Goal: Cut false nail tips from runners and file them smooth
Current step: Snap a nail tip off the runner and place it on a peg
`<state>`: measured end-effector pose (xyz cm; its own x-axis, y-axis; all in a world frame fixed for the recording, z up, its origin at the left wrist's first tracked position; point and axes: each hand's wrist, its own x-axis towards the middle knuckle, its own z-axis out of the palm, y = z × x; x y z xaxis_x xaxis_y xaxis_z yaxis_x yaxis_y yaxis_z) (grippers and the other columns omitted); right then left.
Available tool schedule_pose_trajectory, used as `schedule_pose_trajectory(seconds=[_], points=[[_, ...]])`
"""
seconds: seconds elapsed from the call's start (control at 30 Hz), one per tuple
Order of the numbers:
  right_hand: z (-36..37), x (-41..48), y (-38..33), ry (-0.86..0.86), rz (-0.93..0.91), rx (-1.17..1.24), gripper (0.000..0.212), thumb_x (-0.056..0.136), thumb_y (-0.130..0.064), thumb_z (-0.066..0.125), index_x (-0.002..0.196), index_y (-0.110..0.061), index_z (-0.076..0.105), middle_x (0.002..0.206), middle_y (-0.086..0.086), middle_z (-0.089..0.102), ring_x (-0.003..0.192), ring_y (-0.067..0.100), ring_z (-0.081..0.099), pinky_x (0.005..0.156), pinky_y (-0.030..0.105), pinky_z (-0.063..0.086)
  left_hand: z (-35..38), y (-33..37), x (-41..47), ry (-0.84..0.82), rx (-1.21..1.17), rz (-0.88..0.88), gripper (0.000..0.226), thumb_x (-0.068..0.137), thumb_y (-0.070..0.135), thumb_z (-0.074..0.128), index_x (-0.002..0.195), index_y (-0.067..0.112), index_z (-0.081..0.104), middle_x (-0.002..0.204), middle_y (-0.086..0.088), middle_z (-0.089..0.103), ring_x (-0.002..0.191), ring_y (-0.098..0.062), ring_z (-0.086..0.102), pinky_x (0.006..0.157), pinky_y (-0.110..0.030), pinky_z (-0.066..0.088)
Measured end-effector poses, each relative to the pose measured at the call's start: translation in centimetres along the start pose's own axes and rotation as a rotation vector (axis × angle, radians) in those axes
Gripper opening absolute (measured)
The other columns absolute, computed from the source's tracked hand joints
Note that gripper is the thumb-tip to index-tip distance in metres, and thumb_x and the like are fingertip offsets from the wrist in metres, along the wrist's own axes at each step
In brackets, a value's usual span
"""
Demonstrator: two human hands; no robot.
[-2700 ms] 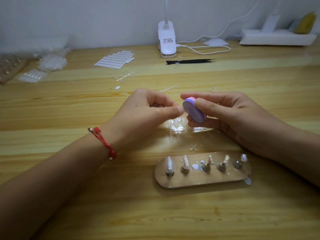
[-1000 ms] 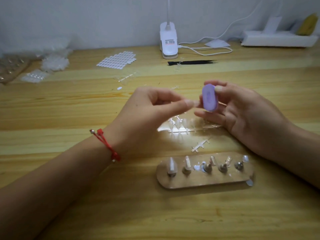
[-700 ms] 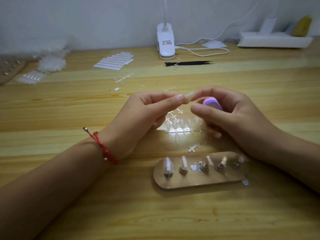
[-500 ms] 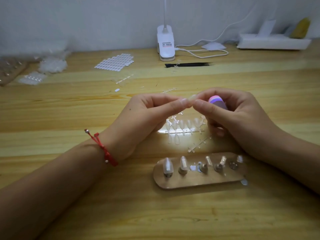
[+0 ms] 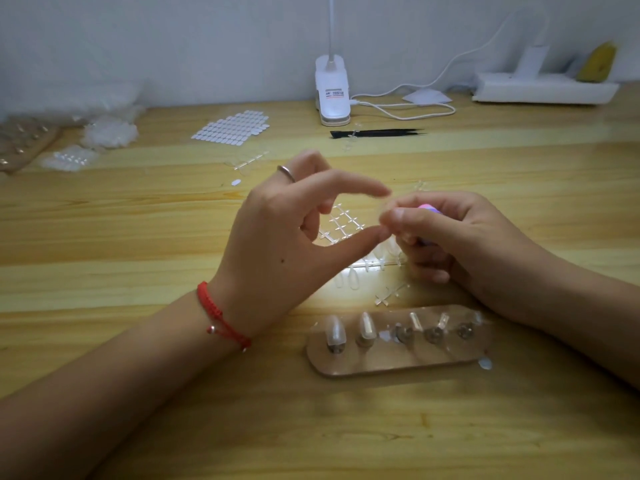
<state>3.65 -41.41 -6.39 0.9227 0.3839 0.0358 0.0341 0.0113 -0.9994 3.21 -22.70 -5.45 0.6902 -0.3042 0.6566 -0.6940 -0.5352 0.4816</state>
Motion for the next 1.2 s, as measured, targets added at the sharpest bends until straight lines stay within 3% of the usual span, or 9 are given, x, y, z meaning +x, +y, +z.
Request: schedule_pose_trajectory(seconds=[0.17, 0.3, 0.53, 0.6, 0.67, 0.77, 0.9, 1.07, 1.2], points=[[0.0, 0.0, 0.1, -0.040, 0.006, 0.003, 0.013, 0.080, -0.026, 0.064, 0.070, -0.022, 0.072, 0.064, 0.006, 0.033, 0.047, 0.007, 0.030, 0.038, 0.017, 0.030, -0.2, 0.1, 0.1, -0.032, -0.034, -0.042, 0.025, 0.075, 0.031, 0.080, 0.095, 0.018, 0.074, 0.076, 0.004, 0.043, 0.053, -0.007, 0.035, 0.055, -0.012, 0.027], [-0.2, 0.4, -0.2, -0.018, 0.073, 0.205, 0.004, 0.076, -0.021, 0.066, 0.080, -0.021, 0.069, 0.063, -0.004, 0.047, 0.045, 0.006, 0.031, 0.036, 0.016, 0.028, -1.3, 0.9, 0.8, -0.041, -0.107, -0.093, 0.028, 0.073, 0.029, 0.080, 0.097, 0.018, 0.072, 0.072, 0.004, 0.043, 0.052, -0.009, 0.033, 0.052, -0.014, 0.029], [-0.7, 0.5, -0.7, 0.060, 0.153, 0.290, 0.024, 0.072, -0.027, 0.061, 0.093, -0.016, 0.059, 0.064, -0.005, 0.047, 0.049, 0.007, 0.026, 0.043, 0.019, 0.022, -3.2, 2.7, 1.5, -0.093, -0.247, -0.196, 0.030, 0.067, 0.039, 0.077, 0.095, 0.028, 0.071, 0.069, 0.012, 0.041, 0.054, -0.012, 0.033, 0.047, -0.021, 0.031], [-0.7, 0.4, -0.8, 0.070, 0.157, 0.280, 0.023, 0.072, -0.027, 0.060, 0.093, -0.016, 0.058, 0.063, -0.005, 0.047, 0.050, 0.007, 0.027, 0.043, 0.020, 0.022, -2.3, 3.3, 0.2, -0.119, -0.267, -0.231, 0.029, 0.064, 0.038, 0.078, 0.091, 0.027, 0.073, 0.067, 0.013, 0.041, 0.054, -0.008, 0.035, 0.049, -0.017, 0.031], [-0.7, 0.3, -0.7, 0.071, 0.155, 0.274, 0.021, 0.073, -0.027, 0.060, 0.092, -0.016, 0.058, 0.063, -0.004, 0.046, 0.049, 0.007, 0.027, 0.044, 0.020, 0.022, -1.4, 3.6, -1.3, -0.137, -0.290, -0.289, 0.028, 0.061, 0.039, 0.080, 0.085, 0.028, 0.074, 0.079, 0.012, 0.047, 0.058, -0.005, 0.042, 0.051, -0.012, 0.033], [-0.8, 0.4, -0.7, 0.074, 0.164, 0.278, 0.021, 0.073, -0.026, 0.060, 0.091, -0.016, 0.058, 0.062, -0.004, 0.047, 0.047, 0.006, 0.028, 0.041, 0.018, 0.024, -0.5, 3.9, -2.6, -0.209, -0.227, -0.294, 0.028, 0.058, 0.043, 0.085, 0.080, 0.031, 0.073, 0.102, 0.007, 0.053, 0.083, -0.004, 0.055, 0.062, -0.011, 0.039], [-0.8, 0.5, -0.7, 0.074, 0.167, 0.282, 0.017, 0.074, -0.026, 0.059, 0.087, -0.016, 0.058, 0.061, -0.004, 0.047, 0.046, 0.006, 0.027, 0.040, 0.018, 0.025, -0.2, 4.3, -3.1, -0.251, -0.220, -0.261, 0.023, 0.062, 0.041, 0.080, 0.080, 0.029, 0.071, 0.108, 0.008, 0.056, 0.110, -0.004, 0.053, 0.083, -0.012, 0.040], [-0.9, 0.8, -0.5, 0.068, 0.189, 0.352, 0.026, 0.082, -0.040, 0.052, 0.076, -0.015, 0.055, 0.059, -0.001, 0.046, 0.043, 0.006, 0.029, 0.036, 0.016, 0.027, 0.0, 4.3, -3.4, -0.277, -0.223, -0.272, 0.020, 0.064, 0.038, 0.080, 0.077, 0.031, 0.068, 0.109, 0.017, 0.056, 0.116, -0.008, 0.051, 0.085, -0.028, 0.048], [-1.0, 1.0, -0.3, 0.054, 0.192, 0.395, 0.033, 0.084, -0.043, 0.049, 0.071, -0.015, 0.057, 0.059, 0.001, 0.047, 0.042, 0.007, 0.030, 0.034, 0.016, 0.030, 0.2, 4.3, -3.2, -0.282, -0.181, -0.251, 0.021, 0.064, 0.036, 0.081, 0.075, 0.034, 0.064, 0.107, 0.017, 0.057, 0.113, -0.010, 0.052, 0.092, -0.020, 0.039]])
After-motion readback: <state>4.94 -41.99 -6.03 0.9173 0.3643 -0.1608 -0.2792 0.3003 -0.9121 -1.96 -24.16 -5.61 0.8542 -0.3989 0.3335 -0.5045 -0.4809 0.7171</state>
